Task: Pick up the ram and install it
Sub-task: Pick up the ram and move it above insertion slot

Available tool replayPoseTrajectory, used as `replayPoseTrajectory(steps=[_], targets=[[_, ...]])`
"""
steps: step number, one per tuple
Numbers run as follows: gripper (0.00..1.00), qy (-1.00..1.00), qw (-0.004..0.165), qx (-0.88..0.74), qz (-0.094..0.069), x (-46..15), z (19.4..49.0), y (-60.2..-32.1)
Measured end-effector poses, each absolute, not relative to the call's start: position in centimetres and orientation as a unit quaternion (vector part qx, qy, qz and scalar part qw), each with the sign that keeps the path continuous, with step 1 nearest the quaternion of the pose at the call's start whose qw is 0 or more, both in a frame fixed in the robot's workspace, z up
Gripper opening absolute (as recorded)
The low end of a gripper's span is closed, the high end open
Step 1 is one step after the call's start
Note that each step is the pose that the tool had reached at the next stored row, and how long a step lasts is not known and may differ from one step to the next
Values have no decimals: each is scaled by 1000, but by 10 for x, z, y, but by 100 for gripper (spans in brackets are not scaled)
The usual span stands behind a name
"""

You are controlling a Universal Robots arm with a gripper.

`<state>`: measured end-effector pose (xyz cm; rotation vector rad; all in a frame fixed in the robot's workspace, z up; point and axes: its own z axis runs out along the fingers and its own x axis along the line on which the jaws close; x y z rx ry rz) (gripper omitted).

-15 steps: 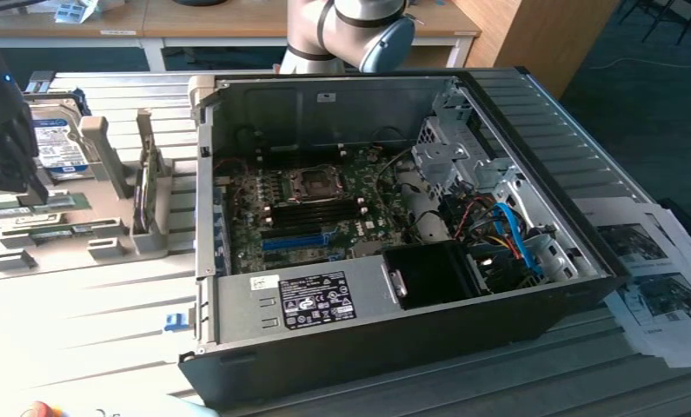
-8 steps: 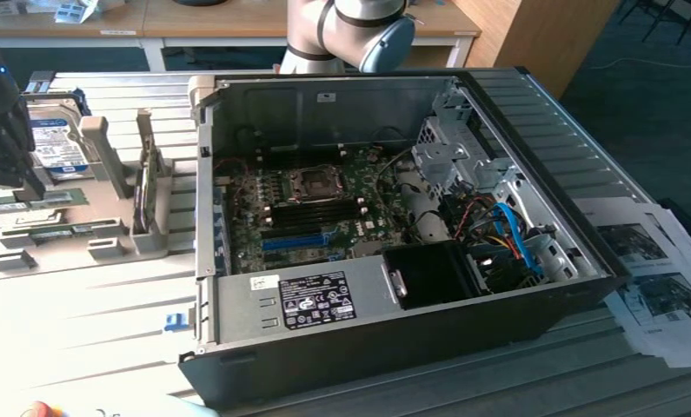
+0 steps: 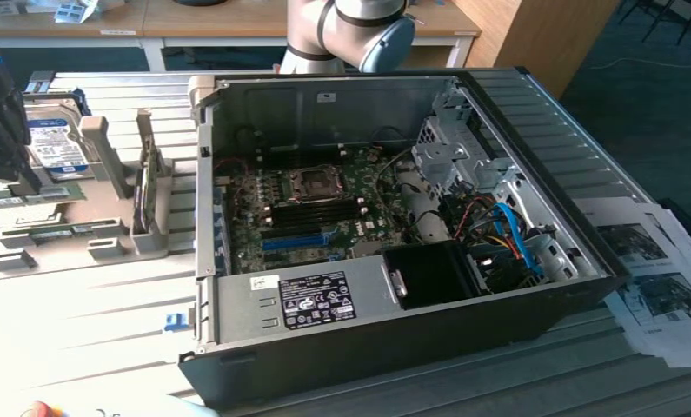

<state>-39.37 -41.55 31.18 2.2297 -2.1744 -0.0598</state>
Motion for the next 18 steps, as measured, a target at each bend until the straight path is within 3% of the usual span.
replayPoseTrajectory(steps=[18], targets=[[12,-698,13,716,-19,-394,331,-416]])
